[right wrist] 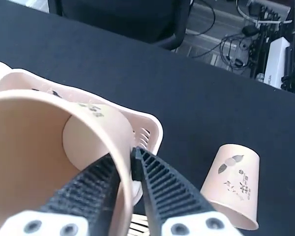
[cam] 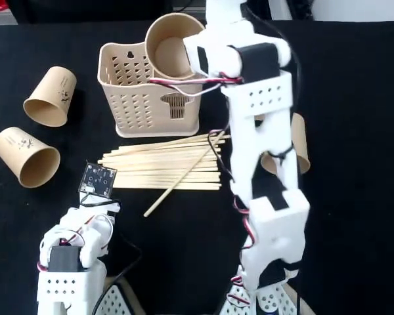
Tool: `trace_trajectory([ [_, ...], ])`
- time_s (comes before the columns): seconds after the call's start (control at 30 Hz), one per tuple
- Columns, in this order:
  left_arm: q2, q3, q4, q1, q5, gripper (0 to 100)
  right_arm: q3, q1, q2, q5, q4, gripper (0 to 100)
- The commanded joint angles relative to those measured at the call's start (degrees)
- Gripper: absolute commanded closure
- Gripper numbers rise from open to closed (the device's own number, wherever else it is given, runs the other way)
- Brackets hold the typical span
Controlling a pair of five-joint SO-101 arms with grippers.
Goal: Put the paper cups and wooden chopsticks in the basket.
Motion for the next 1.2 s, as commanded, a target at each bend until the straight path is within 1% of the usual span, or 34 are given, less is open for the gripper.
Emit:
trace_trajectory([
  [0.0,-0.62,0.92,-0.26,0.22,0.0,97,-5.41,-0.35,2.68,1.93,0.26,98.7],
  [0.13,-0.62,0.92,-0.26,0.22,0.0,97,-7.43,-0.35,5.14,7.65,2.29,98.6],
  [0.33,-0.62,0.92,-0.26,0.22,0.0,97,-7.87,-0.35,5.14,8.26,3.08,98.5],
  [0.4,-0.62,0.92,-0.26,0.22,0.0,97,-7.6,-0.35,5.23,8.26,3.08,96.6],
  [0.47,-0.62,0.92,-0.26,0.22,0.0,97,-7.6,-0.35,5.14,7.91,3.16,89.0],
  [0.6,-0.7,0.92,-0.35,0.22,0.09,97,-10.59,-0.7,4.79,8.53,5.54,62.6],
  [0.63,-0.7,0.92,-0.88,0.22,0.09,97,-11.91,-0.7,4.7,9.23,6.33,57.8],
  [0.67,-0.7,0.92,-1.67,0.22,0.09,97,-13.58,-0.7,4.62,9.49,7.03,55.1],
  [0.73,-0.7,0.92,-2.2,0.22,0.09,97,-18.07,-0.7,4.62,9.49,9.23,54.8],
  [0.83,-0.7,0.92,-2.2,0.22,0.09,97,-25.36,-0.44,4.44,9.49,11.6,58.5],
  [0.93,-0.7,0.92,-2.2,0.22,0.09,97,-25.54,1.32,1.19,10.73,11.69,63.8],
  [1.03,-0.7,0.92,-2.29,0.22,0.09,97,-16.48,2.81,-5.58,13.54,11.69,68.0],
  [1.1,-0.7,0.92,-2.29,0.22,0.09,97,-6.81,3.6,-12.09,16.09,11.6,69.2],
  [1.17,-0.7,0.92,-2.29,0.22,0.09,97,4.62,4.04,-19.65,20.57,11.6,69.3],
])
